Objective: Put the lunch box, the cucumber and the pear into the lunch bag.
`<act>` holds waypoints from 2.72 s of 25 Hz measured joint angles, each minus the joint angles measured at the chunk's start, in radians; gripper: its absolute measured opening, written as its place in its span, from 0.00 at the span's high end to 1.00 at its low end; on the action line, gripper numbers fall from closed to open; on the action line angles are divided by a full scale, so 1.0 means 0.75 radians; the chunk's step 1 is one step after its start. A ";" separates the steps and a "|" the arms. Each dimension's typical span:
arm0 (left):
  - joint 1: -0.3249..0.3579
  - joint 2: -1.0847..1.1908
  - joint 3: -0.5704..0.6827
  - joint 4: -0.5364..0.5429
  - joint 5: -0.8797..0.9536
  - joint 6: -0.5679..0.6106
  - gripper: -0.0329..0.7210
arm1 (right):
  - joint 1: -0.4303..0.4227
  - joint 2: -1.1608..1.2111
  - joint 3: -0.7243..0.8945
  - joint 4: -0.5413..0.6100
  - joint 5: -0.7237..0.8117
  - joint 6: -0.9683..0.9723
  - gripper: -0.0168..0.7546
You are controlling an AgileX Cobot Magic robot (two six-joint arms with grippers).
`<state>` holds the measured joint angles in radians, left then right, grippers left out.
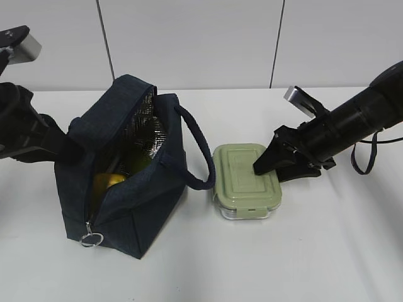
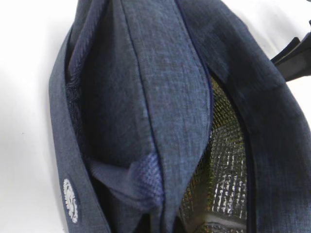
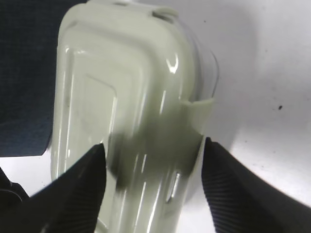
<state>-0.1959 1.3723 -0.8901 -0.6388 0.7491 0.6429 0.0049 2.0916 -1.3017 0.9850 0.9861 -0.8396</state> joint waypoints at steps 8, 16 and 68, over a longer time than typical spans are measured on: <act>0.000 0.000 0.000 0.001 0.000 -0.001 0.96 | 0.000 0.000 0.000 0.000 0.006 0.000 0.35; 0.000 0.000 0.000 0.003 0.000 -0.001 0.96 | 0.000 0.035 -0.003 0.014 0.041 0.000 0.36; 0.000 0.000 0.000 0.010 0.001 -0.001 0.96 | 0.409 -0.352 -0.322 0.039 -0.020 0.318 0.63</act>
<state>-0.1959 1.3723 -0.8901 -0.6310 0.7502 0.6420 0.3118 1.8279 -1.5433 1.0146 0.9714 -0.6012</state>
